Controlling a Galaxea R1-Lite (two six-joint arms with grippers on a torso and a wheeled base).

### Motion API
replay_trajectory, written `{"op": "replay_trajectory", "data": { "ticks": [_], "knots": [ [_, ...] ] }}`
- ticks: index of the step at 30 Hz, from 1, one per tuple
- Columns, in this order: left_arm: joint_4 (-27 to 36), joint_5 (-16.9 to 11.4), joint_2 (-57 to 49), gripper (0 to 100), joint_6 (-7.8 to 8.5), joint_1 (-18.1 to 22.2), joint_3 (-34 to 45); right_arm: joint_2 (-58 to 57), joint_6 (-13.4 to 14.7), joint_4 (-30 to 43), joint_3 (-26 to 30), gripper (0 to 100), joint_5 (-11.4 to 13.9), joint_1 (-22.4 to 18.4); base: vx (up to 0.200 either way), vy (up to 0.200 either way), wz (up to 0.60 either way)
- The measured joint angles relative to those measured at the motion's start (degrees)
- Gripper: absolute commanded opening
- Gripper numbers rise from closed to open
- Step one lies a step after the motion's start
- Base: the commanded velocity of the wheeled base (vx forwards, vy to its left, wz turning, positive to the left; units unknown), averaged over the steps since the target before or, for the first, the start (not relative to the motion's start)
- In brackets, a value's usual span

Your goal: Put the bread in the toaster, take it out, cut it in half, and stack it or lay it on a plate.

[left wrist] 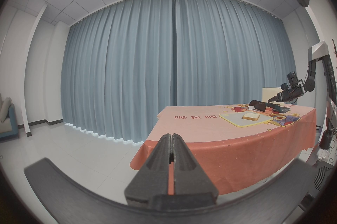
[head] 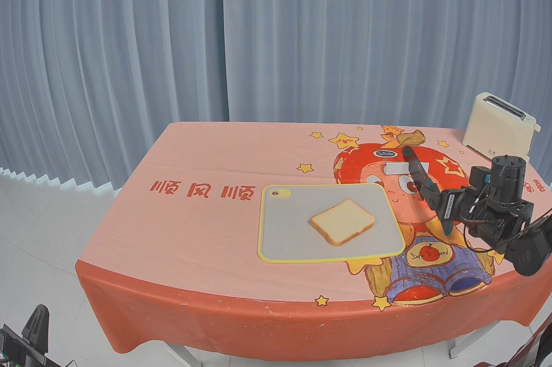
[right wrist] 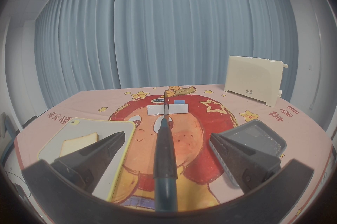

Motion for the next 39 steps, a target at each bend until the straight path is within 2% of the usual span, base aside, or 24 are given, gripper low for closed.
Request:
{"op": "replay_trajectory", "data": {
  "ticks": [4,9,13,27,39],
  "knots": [
    [0.02,0.0,0.0,0,0.02,0.02,0.0,-0.16,-0.66,2.22,-2.96,100,0.04,-0.5,0.0,0.0,0.0],
    [0.0,-0.02,0.0,0,0.02,0.02,0.0,-0.38,-1.45,9.76,-8.83,100,0.44,-1.68,0.0,0.0,0.0],
    [0.0,0.0,0.0,0,0.02,-0.02,0.0,-0.38,-2.28,11.76,-11.58,100,1.0,-2.67,0.0,0.0,0.0],
    [0.0,0.0,0.0,0,0.0,-0.02,0.0,4.13,-3.89,11.65,-12.39,100,1.16,-2.45,0.0,0.0,0.0],
    [0.0,0.0,0.0,0,0.0,0.02,0.0,6.89,-3.93,11.19,-12.25,100,1.13,-1.93,0.0,0.0,0.0]
  ]
}}
